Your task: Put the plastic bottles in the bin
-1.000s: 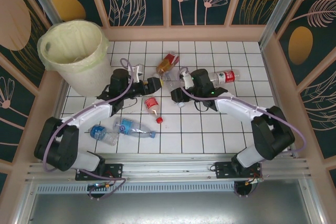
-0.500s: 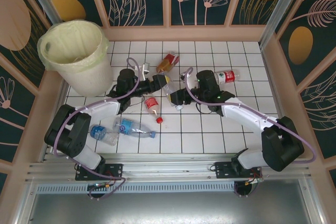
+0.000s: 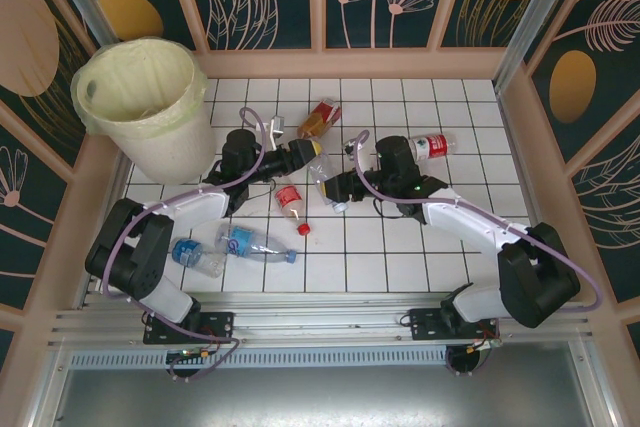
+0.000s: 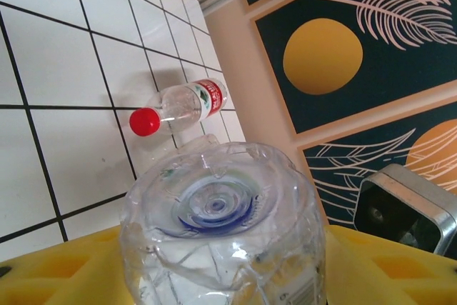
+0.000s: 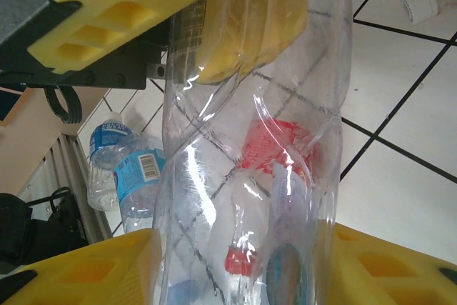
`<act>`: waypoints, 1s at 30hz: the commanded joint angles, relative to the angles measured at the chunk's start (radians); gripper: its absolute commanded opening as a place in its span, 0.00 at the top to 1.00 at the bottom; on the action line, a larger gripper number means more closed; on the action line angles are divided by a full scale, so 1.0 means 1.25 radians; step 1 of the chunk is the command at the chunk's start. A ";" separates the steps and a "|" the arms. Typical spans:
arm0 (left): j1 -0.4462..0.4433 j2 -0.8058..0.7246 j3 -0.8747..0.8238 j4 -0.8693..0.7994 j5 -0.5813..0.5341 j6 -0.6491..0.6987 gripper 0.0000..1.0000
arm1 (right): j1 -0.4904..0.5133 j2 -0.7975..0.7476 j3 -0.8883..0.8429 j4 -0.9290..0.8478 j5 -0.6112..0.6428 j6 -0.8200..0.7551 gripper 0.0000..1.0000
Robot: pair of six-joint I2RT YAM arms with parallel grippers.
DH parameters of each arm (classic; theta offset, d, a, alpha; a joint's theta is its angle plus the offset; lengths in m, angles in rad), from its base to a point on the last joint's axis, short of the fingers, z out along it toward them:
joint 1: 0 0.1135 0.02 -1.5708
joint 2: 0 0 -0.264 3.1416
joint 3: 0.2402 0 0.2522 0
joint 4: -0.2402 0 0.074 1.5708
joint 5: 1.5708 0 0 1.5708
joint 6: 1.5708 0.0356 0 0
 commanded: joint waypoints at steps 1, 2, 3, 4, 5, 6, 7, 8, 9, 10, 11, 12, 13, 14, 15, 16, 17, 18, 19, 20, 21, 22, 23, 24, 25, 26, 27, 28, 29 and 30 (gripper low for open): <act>-0.002 0.004 0.029 0.022 0.009 0.002 0.39 | -0.003 -0.017 -0.010 0.026 -0.021 0.001 0.45; -0.003 0.003 0.031 0.019 0.009 0.003 0.41 | -0.003 -0.016 -0.010 0.027 -0.019 0.001 0.45; -0.002 0.001 0.032 0.019 0.010 0.002 0.41 | -0.003 -0.018 -0.010 0.027 -0.018 0.001 0.45; -0.002 -0.004 0.033 0.019 0.008 0.001 0.42 | -0.003 -0.020 -0.011 0.029 -0.017 0.002 0.43; -0.002 -0.010 0.033 0.012 0.006 0.002 0.43 | -0.003 -0.022 -0.011 0.031 -0.016 0.002 0.40; -0.003 -0.017 0.037 -0.004 -0.001 0.009 0.43 | -0.003 -0.024 -0.011 0.030 -0.014 0.004 0.33; -0.002 -0.029 0.046 -0.035 -0.015 0.025 0.43 | -0.003 -0.029 -0.011 0.029 -0.012 0.004 0.27; -0.002 -0.041 0.058 -0.072 -0.035 0.044 0.43 | -0.003 -0.034 -0.013 0.028 -0.007 0.004 0.20; -0.002 -0.054 0.070 -0.113 -0.056 0.063 0.44 | -0.003 -0.038 -0.013 0.024 0.000 0.003 0.14; 0.002 -0.067 0.090 -0.168 -0.082 0.086 0.44 | -0.005 -0.044 -0.012 0.014 0.006 0.001 0.10; 0.006 -0.077 0.118 -0.234 -0.111 0.118 0.44 | -0.005 -0.052 -0.011 0.006 0.011 -0.002 0.07; 0.009 -0.088 0.149 -0.288 -0.136 0.147 0.44 | -0.006 -0.065 -0.014 -0.001 0.017 -0.005 0.04; 0.014 -0.099 0.182 -0.345 -0.167 0.177 0.44 | -0.007 -0.080 -0.018 -0.006 0.023 -0.005 0.02; 0.020 -0.110 0.214 -0.396 -0.191 0.207 0.44 | -0.008 -0.094 -0.024 -0.011 0.027 -0.003 0.01; 0.026 -0.118 0.240 -0.436 -0.209 0.231 0.44 | -0.010 -0.109 -0.029 -0.014 0.029 -0.003 0.01; 0.033 -0.128 0.279 -0.487 -0.239 0.260 0.44 | -0.010 -0.123 -0.037 -0.016 0.032 0.000 0.01; 0.042 -0.138 0.315 -0.531 -0.263 0.285 0.44 | -0.010 -0.137 -0.045 -0.016 0.038 0.005 0.01; 0.052 -0.146 0.343 -0.567 -0.284 0.309 0.44 | -0.010 -0.149 -0.053 -0.015 0.042 0.009 0.01; 0.063 -0.152 0.384 -0.609 -0.310 0.333 0.44 | -0.011 -0.162 -0.063 -0.014 0.047 0.014 0.01; 0.078 -0.158 0.420 -0.648 -0.333 0.354 0.43 | -0.010 -0.174 -0.073 -0.013 0.054 0.019 0.01; 0.090 -0.162 0.450 -0.680 -0.357 0.370 0.44 | -0.010 -0.184 -0.081 -0.014 0.062 0.022 0.01; 0.102 -0.165 0.482 -0.714 -0.391 0.391 0.44 | -0.010 -0.192 -0.086 -0.019 0.077 0.025 0.01; 0.111 -0.166 0.528 -0.764 -0.460 0.423 0.44 | -0.011 -0.201 -0.092 -0.029 0.110 0.030 0.01; 0.115 -0.165 0.566 -0.801 -0.526 0.450 0.44 | -0.011 -0.206 -0.095 -0.040 0.135 0.032 0.02; 0.119 -0.162 0.606 -0.837 -0.606 0.476 0.44 | -0.011 -0.207 -0.098 -0.052 0.164 0.034 0.02; 0.126 -0.162 0.642 -0.865 -0.667 0.496 0.44 | -0.012 -0.206 -0.102 -0.060 0.184 0.036 0.02; 0.136 -0.161 0.669 -0.880 -0.705 0.508 0.44 | -0.013 -0.204 -0.106 -0.064 0.197 0.040 0.02; 0.146 -0.161 0.694 -0.888 -0.739 0.521 0.44 | -0.013 -0.203 -0.113 -0.065 0.205 0.045 0.02; 0.156 -0.157 0.719 -0.896 -0.776 0.533 0.44 | -0.015 -0.201 -0.120 -0.064 0.205 0.048 0.02; 0.165 -0.152 0.738 -0.904 -0.804 0.546 0.45 | -0.015 -0.201 -0.127 -0.062 0.203 0.053 0.02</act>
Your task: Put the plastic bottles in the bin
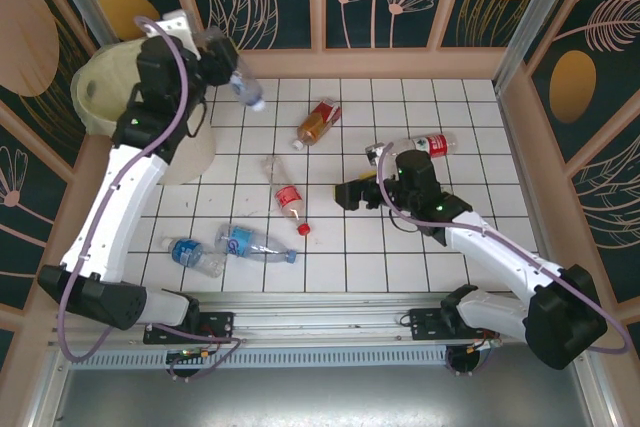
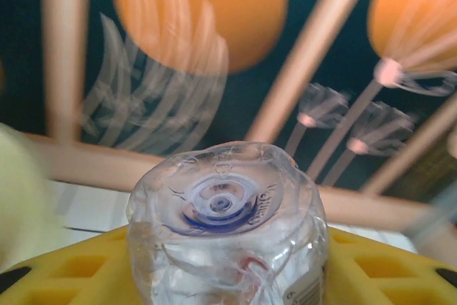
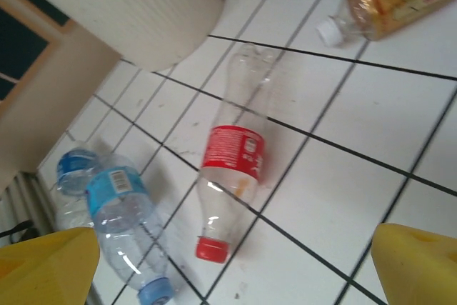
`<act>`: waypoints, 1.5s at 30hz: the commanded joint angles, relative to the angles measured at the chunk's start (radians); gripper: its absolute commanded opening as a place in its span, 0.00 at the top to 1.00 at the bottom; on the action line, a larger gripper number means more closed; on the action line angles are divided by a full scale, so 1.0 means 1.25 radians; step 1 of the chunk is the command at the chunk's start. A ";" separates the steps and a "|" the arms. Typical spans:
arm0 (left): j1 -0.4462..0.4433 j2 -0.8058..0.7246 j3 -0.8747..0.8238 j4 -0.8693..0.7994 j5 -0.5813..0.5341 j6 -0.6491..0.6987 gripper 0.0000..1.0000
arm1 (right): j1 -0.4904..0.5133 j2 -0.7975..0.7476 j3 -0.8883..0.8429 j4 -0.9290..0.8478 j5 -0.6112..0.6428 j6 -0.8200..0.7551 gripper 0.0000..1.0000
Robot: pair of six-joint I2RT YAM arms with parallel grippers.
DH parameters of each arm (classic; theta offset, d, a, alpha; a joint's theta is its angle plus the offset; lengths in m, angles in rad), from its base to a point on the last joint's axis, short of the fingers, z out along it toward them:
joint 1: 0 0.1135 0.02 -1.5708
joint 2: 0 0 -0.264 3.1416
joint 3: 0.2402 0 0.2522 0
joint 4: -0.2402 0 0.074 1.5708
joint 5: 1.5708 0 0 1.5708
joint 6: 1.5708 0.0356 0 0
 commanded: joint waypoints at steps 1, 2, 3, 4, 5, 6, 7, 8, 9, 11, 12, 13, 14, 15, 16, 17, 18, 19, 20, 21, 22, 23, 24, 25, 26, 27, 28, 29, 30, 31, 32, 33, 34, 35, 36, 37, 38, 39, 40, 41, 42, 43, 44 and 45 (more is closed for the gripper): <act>0.031 0.011 0.074 -0.118 -0.217 0.104 0.45 | -0.006 -0.005 -0.029 -0.015 0.045 0.027 0.02; 0.041 0.021 0.088 -0.124 -0.249 0.120 0.45 | -0.005 -0.005 -0.036 -0.012 0.041 0.031 0.02; 0.050 0.030 0.097 -0.125 -0.274 0.132 0.45 | -0.004 -0.006 -0.041 -0.010 0.040 0.034 0.03; 0.064 0.038 0.104 -0.124 -0.294 0.143 0.45 | -0.005 -0.004 -0.048 -0.009 0.038 0.036 0.03; 0.080 0.044 0.108 -0.117 -0.301 0.153 0.45 | -0.003 -0.004 -0.053 -0.007 0.035 0.038 0.03; 0.092 0.049 0.111 -0.111 -0.309 0.163 0.45 | -0.002 -0.002 -0.058 -0.005 0.032 0.039 0.03; 0.105 0.055 0.114 -0.100 -0.322 0.179 0.44 | -0.001 0.001 -0.064 -0.004 0.028 0.040 0.03; 0.119 0.060 0.119 -0.089 -0.332 0.193 0.44 | 0.001 0.007 -0.070 0.001 0.025 0.043 0.03; 0.129 0.067 0.124 -0.081 -0.347 0.206 0.44 | 0.003 0.010 -0.078 0.006 0.022 0.047 0.03; 0.154 0.079 0.136 -0.068 -0.356 0.225 0.45 | 0.008 0.021 -0.095 0.022 0.016 0.056 0.03; 0.162 0.086 0.139 -0.063 -0.362 0.233 0.45 | 0.013 0.027 -0.101 0.028 0.016 0.059 0.03; 0.167 0.095 0.141 -0.057 -0.373 0.247 0.45 | 0.018 0.034 -0.105 0.033 0.016 0.063 0.03; 0.172 0.106 0.142 -0.053 -0.380 0.255 0.45 | 0.022 0.042 -0.106 0.037 0.018 0.066 0.03; 0.179 0.116 0.142 -0.052 -0.381 0.259 0.45 | 0.028 0.049 -0.106 0.041 0.020 0.068 0.03; 0.187 0.128 0.139 -0.052 -0.380 0.261 0.45 | 0.035 0.056 -0.104 0.044 0.023 0.072 0.03; 0.195 0.138 0.135 -0.051 -0.375 0.261 0.45 | 0.040 0.063 -0.101 0.047 0.022 0.073 0.03; 0.205 0.153 0.132 -0.052 -0.368 0.260 0.44 | 0.048 0.075 -0.095 0.048 0.020 0.073 0.03; 0.214 0.167 0.131 -0.058 -0.357 0.255 0.44 | 0.056 0.086 -0.087 0.045 0.018 0.073 0.04; 0.226 0.186 0.133 -0.069 -0.334 0.251 0.43 | 0.065 0.100 -0.073 0.041 0.019 0.069 0.05; 0.235 0.207 0.142 -0.086 -0.317 0.245 0.43 | 0.077 0.115 -0.058 0.033 0.024 0.063 0.06; 0.242 0.228 0.146 -0.097 -0.314 0.243 0.43 | 0.093 0.132 -0.041 0.025 0.031 0.055 0.08; 0.247 0.241 0.146 -0.103 -0.309 0.243 0.43 | 0.104 0.147 -0.024 0.017 0.037 0.048 0.09; 0.255 0.250 0.143 -0.109 -0.303 0.237 0.43 | 0.117 0.167 -0.006 0.010 0.045 0.039 0.10; 0.262 0.250 0.139 -0.111 -0.289 0.230 0.43 | 0.130 0.189 0.013 0.004 0.055 0.032 0.12; 0.268 0.270 0.133 -0.111 -0.275 0.225 0.43 | 0.140 0.210 0.028 0.001 0.066 0.030 0.13; 0.273 0.277 0.127 -0.111 -0.265 0.219 0.43 | 0.151 0.234 0.045 0.002 0.077 0.029 0.14; 0.277 0.280 0.122 -0.113 -0.256 0.215 0.42 | 0.157 0.259 0.057 0.010 0.081 0.032 0.16; 0.278 0.285 0.121 -0.116 -0.251 0.213 0.42 | 0.160 0.279 0.066 0.020 0.079 0.036 0.17; 0.281 0.291 0.122 -0.123 -0.247 0.212 0.41 | 0.165 0.305 0.081 0.026 0.081 0.040 0.19; 0.281 0.296 0.123 -0.131 -0.243 0.211 0.39 | 0.171 0.328 0.094 0.025 0.089 0.044 0.21; 0.282 0.300 0.124 -0.137 -0.242 0.210 0.38 | 0.180 0.351 0.111 0.021 0.098 0.044 0.21; 0.282 0.303 0.122 -0.140 -0.242 0.207 0.36 | 0.188 0.372 0.127 0.017 0.110 0.044 0.21; 0.284 0.303 0.119 -0.143 -0.242 0.205 0.36 | 0.197 0.387 0.139 0.013 0.119 0.043 0.22; 0.284 0.300 0.118 -0.143 -0.239 0.202 0.34 | 0.206 0.401 0.151 0.008 0.123 0.040 0.23; 0.286 0.299 0.117 -0.144 -0.239 0.200 0.32 | 0.219 0.411 0.160 0.005 0.128 0.034 0.24; 0.287 0.296 0.120 -0.147 -0.240 0.196 0.29 | 0.230 0.414 0.164 0.002 0.136 0.028 0.24; 0.289 0.293 0.124 -0.152 -0.239 0.191 0.22 | 0.241 0.416 0.166 -0.002 0.150 0.023 0.24; 0.288 0.290 0.129 -0.157 -0.232 0.188 0.17 | 0.249 0.415 0.166 -0.007 0.166 0.022 0.24; 0.289 0.285 0.133 -0.162 -0.230 0.185 0.12 | 0.256 0.412 0.165 -0.012 0.181 0.021 0.24; 0.288 0.278 0.138 -0.170 -0.229 0.179 0.04 | 0.262 0.405 0.159 -0.017 0.199 0.018 0.24; 0.289 0.269 0.140 -0.175 -0.225 0.174 0.01 | 0.267 0.396 0.153 -0.022 0.217 0.016 0.24; 0.288 0.260 0.139 -0.176 -0.216 0.171 0.01 | 0.272 0.384 0.147 -0.029 0.229 0.013 0.24; 0.288 0.233 0.130 -0.176 -0.205 0.165 0.01 | 0.276 0.371 0.141 -0.037 0.236 0.005 0.24; 0.289 0.215 0.118 -0.173 -0.193 0.158 0.01 | 0.283 0.357 0.135 -0.045 0.238 -0.009 0.24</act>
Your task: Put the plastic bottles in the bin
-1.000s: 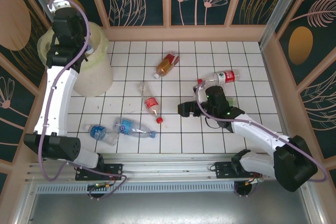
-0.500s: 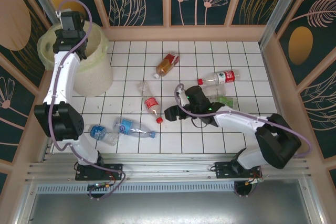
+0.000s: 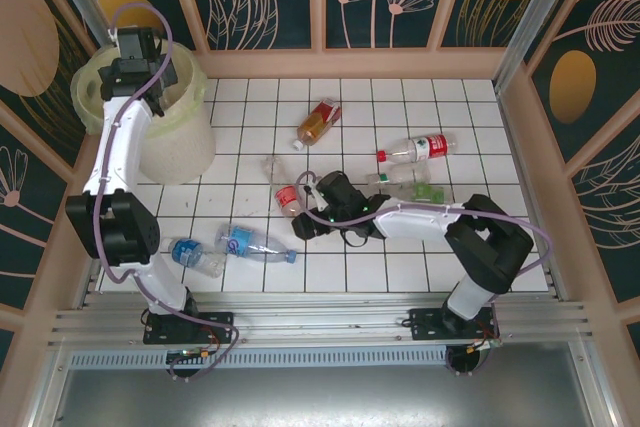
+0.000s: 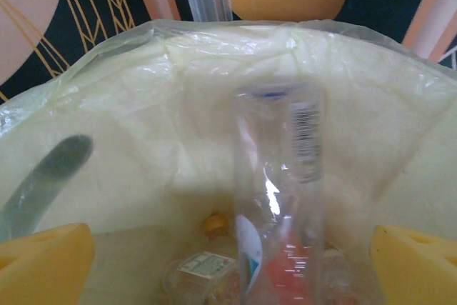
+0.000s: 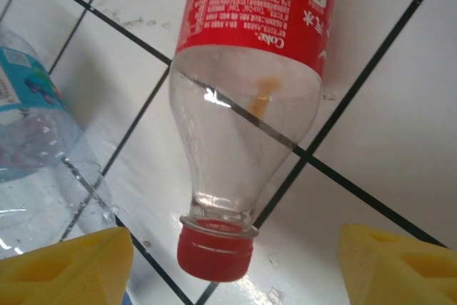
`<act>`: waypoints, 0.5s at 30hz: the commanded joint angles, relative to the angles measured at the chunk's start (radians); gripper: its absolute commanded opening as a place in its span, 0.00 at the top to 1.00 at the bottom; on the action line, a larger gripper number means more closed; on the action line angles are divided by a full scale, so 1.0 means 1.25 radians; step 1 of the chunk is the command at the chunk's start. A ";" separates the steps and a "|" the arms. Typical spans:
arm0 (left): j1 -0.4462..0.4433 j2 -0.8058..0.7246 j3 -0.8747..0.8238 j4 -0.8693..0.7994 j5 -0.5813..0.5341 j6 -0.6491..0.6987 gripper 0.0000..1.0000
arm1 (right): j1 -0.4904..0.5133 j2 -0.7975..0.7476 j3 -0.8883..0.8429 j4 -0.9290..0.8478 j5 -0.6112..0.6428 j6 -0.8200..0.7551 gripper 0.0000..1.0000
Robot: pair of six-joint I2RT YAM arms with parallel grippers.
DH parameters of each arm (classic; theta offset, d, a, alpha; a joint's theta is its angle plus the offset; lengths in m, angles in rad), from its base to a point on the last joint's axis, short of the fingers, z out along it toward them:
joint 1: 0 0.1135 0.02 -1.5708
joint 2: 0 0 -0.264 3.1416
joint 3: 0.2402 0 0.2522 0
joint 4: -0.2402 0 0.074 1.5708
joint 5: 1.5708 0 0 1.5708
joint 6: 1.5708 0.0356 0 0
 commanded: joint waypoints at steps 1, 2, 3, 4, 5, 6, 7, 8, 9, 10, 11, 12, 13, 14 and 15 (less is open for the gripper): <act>0.007 -0.093 -0.012 -0.011 0.041 -0.031 0.01 | 0.020 -0.064 -0.011 -0.041 0.052 -0.051 0.24; 0.007 -0.114 -0.025 -0.010 0.056 -0.039 0.01 | 0.030 -0.079 -0.018 -0.045 0.040 -0.071 0.25; 0.006 -0.137 -0.044 -0.003 0.079 -0.043 0.01 | 0.038 -0.091 -0.023 -0.047 0.018 -0.097 0.25; 0.007 -0.160 -0.062 -0.001 0.105 -0.047 0.01 | 0.048 -0.101 -0.027 -0.048 -0.004 -0.119 0.24; 0.006 -0.177 -0.077 0.001 0.128 -0.054 0.01 | 0.056 -0.109 -0.030 -0.049 -0.020 -0.139 0.25; 0.006 -0.201 -0.096 0.001 0.164 -0.061 0.01 | 0.066 -0.114 -0.030 -0.055 -0.038 -0.162 0.25; 0.005 -0.222 -0.118 0.003 0.205 -0.066 0.01 | 0.075 -0.113 -0.025 -0.065 -0.054 -0.183 0.25; 0.005 -0.244 -0.140 0.007 0.239 -0.072 0.01 | 0.082 -0.110 -0.017 -0.076 -0.062 -0.199 0.25; 0.005 -0.269 -0.168 0.015 0.284 -0.083 0.01 | 0.093 -0.103 -0.008 -0.089 -0.069 -0.220 0.26; 0.005 -0.293 -0.199 0.025 0.333 -0.094 0.01 | 0.104 -0.094 0.004 -0.103 -0.072 -0.238 0.27; 0.005 -0.312 -0.225 0.033 0.379 -0.101 0.01 | 0.113 -0.084 0.015 -0.116 -0.075 -0.250 0.30; 0.003 -0.333 -0.252 0.039 0.424 -0.111 0.01 | 0.123 -0.069 0.028 -0.129 -0.076 -0.265 0.33; 0.003 -0.355 -0.282 0.048 0.471 -0.122 0.01 | 0.133 -0.052 0.042 -0.140 -0.075 -0.276 0.34; 0.002 -0.374 -0.310 0.061 0.512 -0.129 0.01 | 0.140 -0.038 0.054 -0.150 -0.072 -0.286 0.35; 0.000 -0.395 -0.342 0.075 0.555 -0.141 0.01 | 0.149 -0.018 0.070 -0.163 -0.064 -0.295 0.35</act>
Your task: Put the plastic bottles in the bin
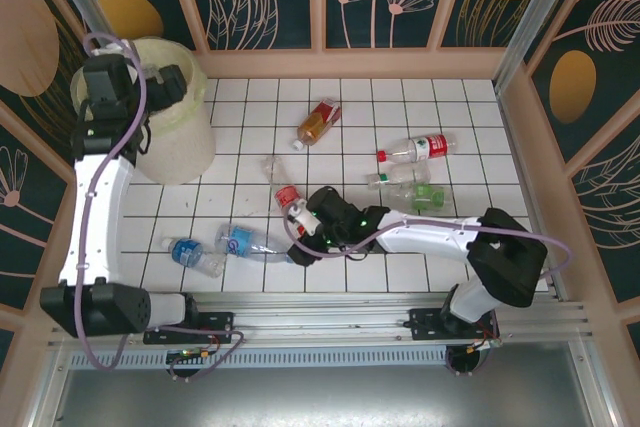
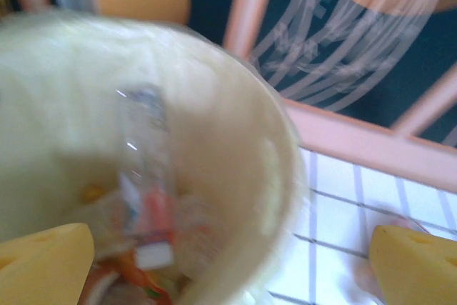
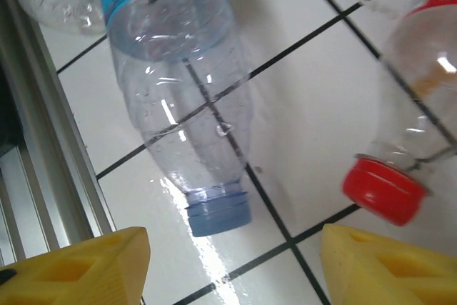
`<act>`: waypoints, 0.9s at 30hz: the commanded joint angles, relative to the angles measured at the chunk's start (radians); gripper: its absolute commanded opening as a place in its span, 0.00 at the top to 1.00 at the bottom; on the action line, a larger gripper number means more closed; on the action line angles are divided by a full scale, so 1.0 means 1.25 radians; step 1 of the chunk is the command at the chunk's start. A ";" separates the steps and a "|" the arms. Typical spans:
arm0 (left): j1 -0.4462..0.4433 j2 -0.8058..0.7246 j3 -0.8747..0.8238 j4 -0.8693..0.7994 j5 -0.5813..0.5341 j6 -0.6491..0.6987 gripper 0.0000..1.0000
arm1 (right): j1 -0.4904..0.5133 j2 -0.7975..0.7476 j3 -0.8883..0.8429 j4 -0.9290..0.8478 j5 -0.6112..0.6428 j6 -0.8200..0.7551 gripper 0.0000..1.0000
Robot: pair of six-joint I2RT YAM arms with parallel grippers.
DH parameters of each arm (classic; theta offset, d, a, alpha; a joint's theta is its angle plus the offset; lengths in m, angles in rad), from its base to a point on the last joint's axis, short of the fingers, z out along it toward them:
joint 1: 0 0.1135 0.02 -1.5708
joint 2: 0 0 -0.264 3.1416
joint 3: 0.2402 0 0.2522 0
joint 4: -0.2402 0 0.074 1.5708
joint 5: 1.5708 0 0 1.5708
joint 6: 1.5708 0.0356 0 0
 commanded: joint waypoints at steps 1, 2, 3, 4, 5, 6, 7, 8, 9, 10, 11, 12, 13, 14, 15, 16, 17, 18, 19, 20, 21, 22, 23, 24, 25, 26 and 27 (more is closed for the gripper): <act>-0.001 -0.047 -0.094 0.048 0.218 -0.058 0.01 | 0.028 0.059 0.060 -0.064 0.004 -0.080 0.36; -0.001 -0.065 -0.121 0.064 0.258 -0.065 0.01 | 0.036 0.073 0.070 -0.071 0.020 -0.088 0.38; -0.002 -0.085 -0.150 0.083 0.306 -0.075 0.01 | 0.044 0.089 0.084 -0.080 0.034 -0.097 0.38; -0.002 -0.106 -0.177 0.101 0.339 -0.089 0.01 | 0.050 0.107 0.099 -0.088 0.045 -0.103 0.39; -0.003 -0.123 -0.202 0.123 0.369 -0.100 0.02 | 0.054 0.121 0.112 -0.094 0.054 -0.109 0.39; -0.003 -0.142 -0.230 0.149 0.405 -0.112 0.01 | 0.059 0.138 0.125 -0.099 0.063 -0.115 0.39; -0.005 -0.161 -0.253 0.166 0.424 -0.124 0.01 | 0.064 0.154 0.138 -0.105 0.078 -0.121 0.39; -0.006 -0.174 -0.269 0.174 0.433 -0.131 0.01 | 0.067 0.167 0.148 -0.109 0.088 -0.125 0.39; -0.007 -0.188 -0.284 0.179 0.440 -0.131 0.01 | 0.071 0.178 0.157 -0.112 0.097 -0.128 0.39; -0.007 -0.198 -0.295 0.179 0.440 -0.131 0.01 | 0.073 0.187 0.162 -0.114 0.105 -0.132 0.39; -0.007 -0.209 -0.306 0.179 0.434 -0.131 0.01 | 0.076 0.197 0.168 -0.119 0.113 -0.134 0.39; -0.008 -0.218 -0.316 0.179 0.433 -0.130 0.01 | 0.079 0.204 0.174 -0.122 0.118 -0.137 0.39; -0.008 -0.225 -0.326 0.178 0.432 -0.129 0.01 | 0.082 0.212 0.180 -0.124 0.120 -0.139 0.39; -0.009 -0.229 -0.334 0.178 0.433 -0.131 0.01 | 0.083 0.219 0.185 -0.127 0.122 -0.142 0.40; -0.008 -0.232 -0.341 0.179 0.437 -0.134 0.01 | 0.086 0.228 0.191 -0.130 0.124 -0.144 0.40; -0.008 -0.234 -0.347 0.180 0.439 -0.136 0.01 | 0.089 0.236 0.195 -0.132 0.126 -0.145 0.42; -0.008 -0.237 -0.353 0.184 0.441 -0.139 0.01 | 0.092 0.245 0.201 -0.134 0.128 -0.147 0.43; -0.008 -0.240 -0.358 0.188 0.441 -0.141 0.01 | 0.096 0.253 0.205 -0.134 0.133 -0.148 0.43; -0.008 -0.242 -0.360 0.191 0.442 -0.143 0.01 | 0.098 0.259 0.209 -0.134 0.136 -0.148 0.45; -0.009 -0.244 -0.361 0.193 0.443 -0.143 0.01 | 0.101 0.265 0.212 -0.133 0.137 -0.149 0.47; -0.008 -0.244 -0.363 0.195 0.443 -0.145 0.01 | 0.103 0.270 0.215 -0.132 0.135 -0.151 0.50; -0.008 -0.245 -0.364 0.196 0.444 -0.146 0.01 | 0.105 0.272 0.217 -0.131 0.135 -0.152 0.51; -0.008 -0.245 -0.368 0.198 0.445 -0.147 0.01 | 0.107 0.275 0.220 -0.133 0.134 -0.153 0.52; -0.009 -0.245 -0.370 0.200 0.445 -0.149 0.01 | 0.111 0.277 0.223 -0.135 0.134 -0.154 0.54; -0.009 -0.246 -0.373 0.203 0.447 -0.151 0.01 | 0.113 0.279 0.224 -0.136 0.136 -0.154 0.55; -0.009 -0.247 -0.375 0.205 0.448 -0.151 0.01 | 0.117 0.279 0.224 -0.135 0.137 -0.154 0.56; -0.010 -0.247 -0.378 0.207 0.448 -0.153 0.01 | 0.117 0.277 0.221 -0.133 0.134 -0.153 0.58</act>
